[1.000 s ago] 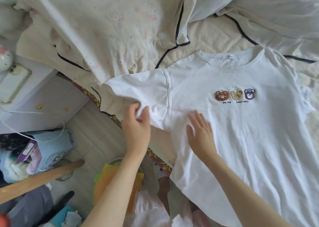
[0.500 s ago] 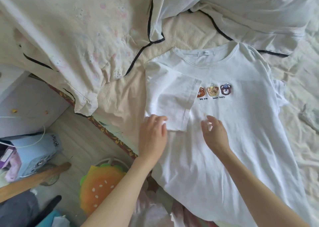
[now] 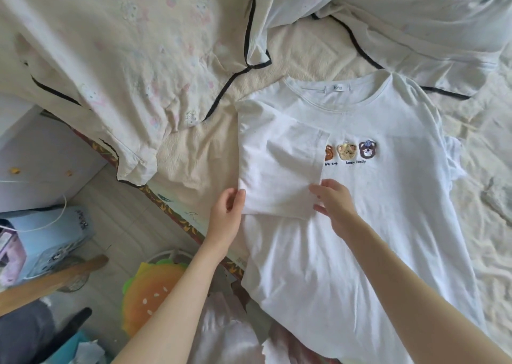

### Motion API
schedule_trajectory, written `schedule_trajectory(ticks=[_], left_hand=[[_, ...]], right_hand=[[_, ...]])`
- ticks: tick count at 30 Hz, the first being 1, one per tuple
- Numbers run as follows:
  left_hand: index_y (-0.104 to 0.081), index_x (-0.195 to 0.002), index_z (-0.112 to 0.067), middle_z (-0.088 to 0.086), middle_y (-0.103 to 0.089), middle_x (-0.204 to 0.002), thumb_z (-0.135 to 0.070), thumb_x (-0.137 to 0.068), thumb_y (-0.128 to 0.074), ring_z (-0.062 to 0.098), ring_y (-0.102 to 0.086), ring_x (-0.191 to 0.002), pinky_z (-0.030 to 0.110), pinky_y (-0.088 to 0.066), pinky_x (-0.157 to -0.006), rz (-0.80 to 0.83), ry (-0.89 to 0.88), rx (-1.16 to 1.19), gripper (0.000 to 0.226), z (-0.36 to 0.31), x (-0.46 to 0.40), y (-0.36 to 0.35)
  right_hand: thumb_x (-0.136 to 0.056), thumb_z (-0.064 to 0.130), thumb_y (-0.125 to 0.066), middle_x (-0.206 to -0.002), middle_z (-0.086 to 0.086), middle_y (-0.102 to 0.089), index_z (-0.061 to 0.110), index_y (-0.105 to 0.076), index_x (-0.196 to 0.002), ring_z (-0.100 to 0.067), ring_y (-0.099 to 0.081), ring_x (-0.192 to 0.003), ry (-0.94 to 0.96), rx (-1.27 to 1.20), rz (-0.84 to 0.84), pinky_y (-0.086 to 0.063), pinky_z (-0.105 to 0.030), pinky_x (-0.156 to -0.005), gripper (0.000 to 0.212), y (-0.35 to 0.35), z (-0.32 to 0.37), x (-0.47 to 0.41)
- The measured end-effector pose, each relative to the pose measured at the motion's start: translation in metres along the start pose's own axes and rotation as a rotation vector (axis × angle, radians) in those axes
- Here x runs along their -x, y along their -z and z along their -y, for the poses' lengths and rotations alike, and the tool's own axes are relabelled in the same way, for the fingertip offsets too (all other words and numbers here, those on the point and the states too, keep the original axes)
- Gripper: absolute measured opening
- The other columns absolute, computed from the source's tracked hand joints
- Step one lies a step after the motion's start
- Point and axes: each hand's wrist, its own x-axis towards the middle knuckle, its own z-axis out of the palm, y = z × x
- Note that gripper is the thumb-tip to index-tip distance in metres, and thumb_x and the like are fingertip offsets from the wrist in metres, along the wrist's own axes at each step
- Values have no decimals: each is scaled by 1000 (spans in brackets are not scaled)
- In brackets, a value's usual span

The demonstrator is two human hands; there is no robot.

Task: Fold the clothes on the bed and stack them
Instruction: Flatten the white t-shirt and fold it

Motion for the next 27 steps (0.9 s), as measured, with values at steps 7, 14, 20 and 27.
schedule_trajectory(ticks=[7,14,20,27], left_hand=[[-55,-102,-18,-7,-58,-91,-26,-94,-56,-1,-52,-81,4,-39,-63,-137,-53,-173,11,8,-2,1],[-60,-101,-17,-9,-62,-88,-25,-95,-55,0,-56,-79,5,-41,-61,-68,-25,-131,11,16,-4,8],[-56,-86,-19,-6,-59,-76,-27,-94,-57,3,-54,-70,8,-39,-58,3,-87,-237,11,20,-10,16],[-53,-80,-18,-8,-59,-76,-23,-94,-57,2,-55,-72,8,-39,-60,90,-97,-225,15,22,-15,23]], right_hand=[[-90,10,-53,-92,-15,-60,12,-49,-84,-23,-59,-71,-5,144,-51,-53,-40,-69,8,6,-7,3],[-94,32,-54,-123,-12,-53,10,-53,-124,-31,-43,-119,719,764,-350,-30,-38,-94,38,-34,58,-9],[-96,44,-44,-138,-4,-44,15,-49,-133,-26,-33,-130,824,1041,-98,-29,-43,-101,47,-96,122,-40],[-87,27,-58,-67,-4,-40,-4,-56,-73,-21,-40,-72,575,740,122,-29,-33,-73,35,-130,147,-55]])
